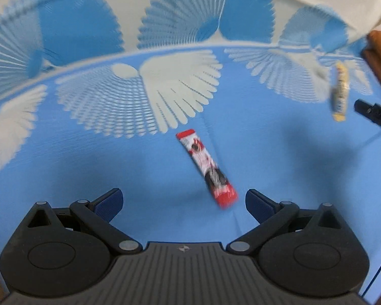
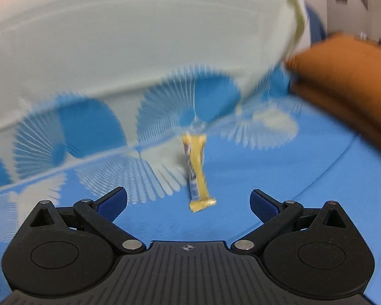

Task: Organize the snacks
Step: 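Grasp the red stick with the left tool while the right tool grasps the yellow wafer bar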

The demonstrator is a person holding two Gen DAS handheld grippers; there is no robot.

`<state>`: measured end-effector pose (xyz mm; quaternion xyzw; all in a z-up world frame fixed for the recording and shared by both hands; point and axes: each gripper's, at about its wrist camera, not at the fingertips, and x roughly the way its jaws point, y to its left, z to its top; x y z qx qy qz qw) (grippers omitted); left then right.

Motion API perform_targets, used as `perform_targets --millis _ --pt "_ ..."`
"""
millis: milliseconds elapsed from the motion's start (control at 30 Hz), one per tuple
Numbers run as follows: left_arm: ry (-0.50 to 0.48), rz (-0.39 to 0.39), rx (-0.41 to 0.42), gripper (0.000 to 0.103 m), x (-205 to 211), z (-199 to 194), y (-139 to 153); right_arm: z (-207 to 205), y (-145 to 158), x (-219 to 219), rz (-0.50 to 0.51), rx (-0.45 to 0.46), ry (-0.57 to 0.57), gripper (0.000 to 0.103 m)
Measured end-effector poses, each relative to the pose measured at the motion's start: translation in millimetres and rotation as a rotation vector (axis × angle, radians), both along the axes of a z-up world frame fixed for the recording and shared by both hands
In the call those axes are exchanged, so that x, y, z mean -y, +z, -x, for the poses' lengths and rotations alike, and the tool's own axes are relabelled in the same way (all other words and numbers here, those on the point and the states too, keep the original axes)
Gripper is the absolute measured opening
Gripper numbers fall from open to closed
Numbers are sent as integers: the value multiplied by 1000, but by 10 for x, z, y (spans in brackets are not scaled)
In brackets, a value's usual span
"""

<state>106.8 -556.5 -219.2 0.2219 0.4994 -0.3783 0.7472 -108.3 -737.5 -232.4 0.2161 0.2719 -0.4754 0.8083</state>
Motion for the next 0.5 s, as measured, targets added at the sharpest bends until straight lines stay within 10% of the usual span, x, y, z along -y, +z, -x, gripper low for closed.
perform_targets --millis 333,367,400,433,500 --pt "-9 -11 76 91 397 -179 -406 -513 -773 435 14 -73 -43 102" --pt "-8 -4 108 80 370 -152 -370 -505 -762 408 37 -68 -34 85" --pt "-32 19 119 29 340 -117 -313 -481 -719 338 74 -63 -23 69" --pt "-66 32 91 10 323 -92 -251 -493 -683 305 88 -74 -3 31" --pt "-59 33 23 10 252 -100 -174 -518 -603 231 86 -125 1 16"
